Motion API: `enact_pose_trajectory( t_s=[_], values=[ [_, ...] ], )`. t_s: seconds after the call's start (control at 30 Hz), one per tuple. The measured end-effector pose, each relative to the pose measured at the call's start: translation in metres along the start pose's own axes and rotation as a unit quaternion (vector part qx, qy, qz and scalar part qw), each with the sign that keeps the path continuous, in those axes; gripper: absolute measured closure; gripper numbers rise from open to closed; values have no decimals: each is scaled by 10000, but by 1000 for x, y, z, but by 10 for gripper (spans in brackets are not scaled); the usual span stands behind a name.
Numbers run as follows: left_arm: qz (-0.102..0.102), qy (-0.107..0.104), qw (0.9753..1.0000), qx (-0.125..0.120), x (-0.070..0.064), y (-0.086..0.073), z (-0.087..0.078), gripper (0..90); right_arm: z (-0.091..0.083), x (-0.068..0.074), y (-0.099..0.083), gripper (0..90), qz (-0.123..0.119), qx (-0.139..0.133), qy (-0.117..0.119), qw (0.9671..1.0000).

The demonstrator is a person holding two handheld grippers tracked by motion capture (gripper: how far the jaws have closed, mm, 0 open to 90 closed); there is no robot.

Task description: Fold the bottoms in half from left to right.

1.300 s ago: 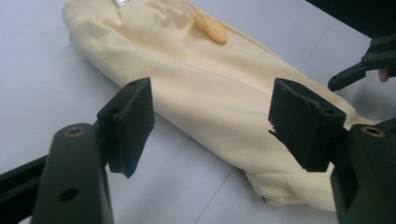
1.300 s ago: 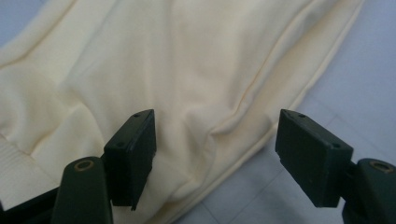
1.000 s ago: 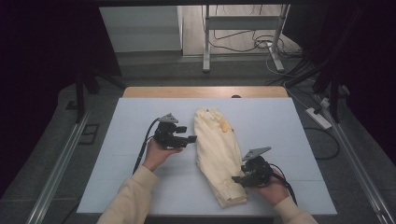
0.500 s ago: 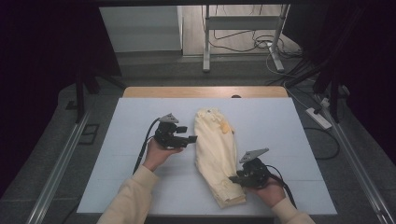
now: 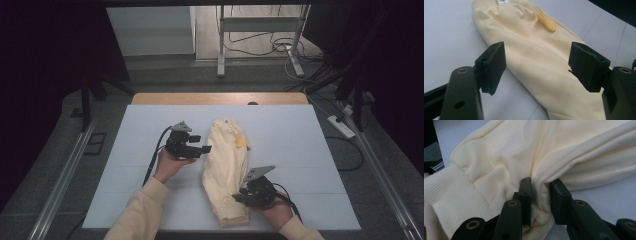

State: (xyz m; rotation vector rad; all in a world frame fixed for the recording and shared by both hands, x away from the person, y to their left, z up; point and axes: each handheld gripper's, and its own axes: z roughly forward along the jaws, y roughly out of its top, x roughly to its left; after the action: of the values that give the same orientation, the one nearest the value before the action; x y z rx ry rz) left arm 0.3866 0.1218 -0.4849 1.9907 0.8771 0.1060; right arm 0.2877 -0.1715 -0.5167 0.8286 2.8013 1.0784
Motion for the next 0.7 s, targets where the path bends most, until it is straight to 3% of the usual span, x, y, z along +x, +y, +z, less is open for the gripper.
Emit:
enact_pose_trajectory(
  t_s=[0.3,0.43,0.5,0.57,0.7],
  values=[
    [-13,6,10000,-1,1,0,-1,294,1,1,1,710,-69,-28,38,10000],
    [-6,7,10000,23,0,-1,-1,293,-5,-4,2,550,-109,-59,-36,9999],
    [-6,10,10000,38,0,-2,-2,291,-13,-9,2,468,-81,-199,-192,9996],
    [-30,24,10000,36,0,-3,-3,291,-21,-16,2,416,-4,-411,-360,9985],
    [-27,72,9999,93,-2,-7,-6,289,-30,-30,5,373,124,-641,-467,9968]
  ],
)
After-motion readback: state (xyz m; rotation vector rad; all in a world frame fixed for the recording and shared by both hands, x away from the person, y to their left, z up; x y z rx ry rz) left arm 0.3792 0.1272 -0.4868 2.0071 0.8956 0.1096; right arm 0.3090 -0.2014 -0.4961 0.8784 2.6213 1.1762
